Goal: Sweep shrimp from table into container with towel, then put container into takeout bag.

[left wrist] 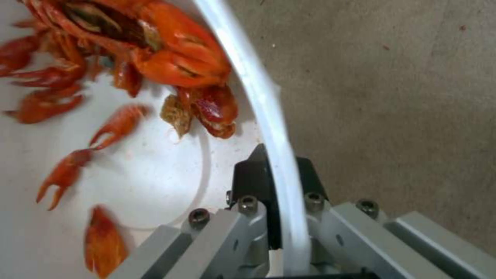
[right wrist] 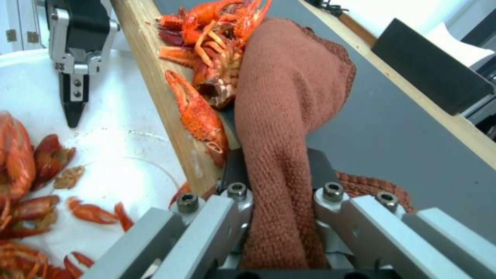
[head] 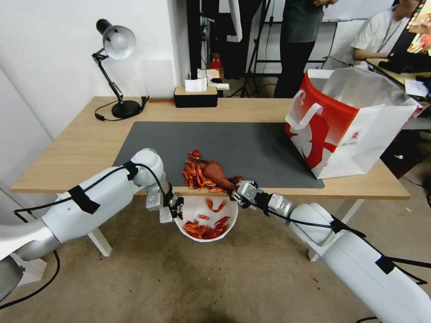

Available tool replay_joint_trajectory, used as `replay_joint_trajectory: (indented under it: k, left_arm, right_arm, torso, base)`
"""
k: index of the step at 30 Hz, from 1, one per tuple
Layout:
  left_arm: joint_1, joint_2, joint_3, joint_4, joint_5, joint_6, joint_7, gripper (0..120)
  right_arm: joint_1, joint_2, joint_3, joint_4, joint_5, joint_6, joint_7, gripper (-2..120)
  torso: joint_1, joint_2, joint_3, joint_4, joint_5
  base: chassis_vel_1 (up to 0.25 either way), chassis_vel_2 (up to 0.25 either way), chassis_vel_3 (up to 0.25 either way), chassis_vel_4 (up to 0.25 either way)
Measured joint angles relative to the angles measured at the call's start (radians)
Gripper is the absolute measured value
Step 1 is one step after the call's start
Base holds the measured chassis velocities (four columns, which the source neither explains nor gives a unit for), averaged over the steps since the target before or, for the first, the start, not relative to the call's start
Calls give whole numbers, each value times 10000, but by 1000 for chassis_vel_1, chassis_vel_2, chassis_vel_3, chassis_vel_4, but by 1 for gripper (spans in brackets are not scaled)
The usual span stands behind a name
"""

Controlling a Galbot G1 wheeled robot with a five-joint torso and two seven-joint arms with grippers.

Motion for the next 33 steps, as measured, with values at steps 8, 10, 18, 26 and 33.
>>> replay_joint_trajectory:
  k: [8,10,18,26,33]
  left_arm:
    - [-3,12,1,-10,4,0,12,0]
    - [-3,22,2,-18,4,0,17,0]
    - [-14,82,20,-59,9,1,60,0]
    - [3,152,-14,-59,17,-4,64,0]
    - [20,233,-43,-70,20,-9,63,0]
  right_arm:
    - [-216,-30,98,194,-56,-60,63,7]
    - [-237,-33,103,225,-63,-68,65,7]
    - [-370,23,118,373,-138,-120,148,7]
    - [-638,71,190,615,-249,-174,225,7]
    - [-867,121,290,749,-349,-174,231,7]
  torso:
    - [2,0,-1,-3,-3]
    - [3,0,-1,-4,-4]
    - [2,-1,-1,-5,-2]
    - [2,0,0,0,-1]
    - [2,0,-1,-1,-1]
  base:
    - [0,0,0,0]
    - [0,0,0,0]
    - [0,0,0,0]
    - [0,0,0,0]
    - [0,0,0,0]
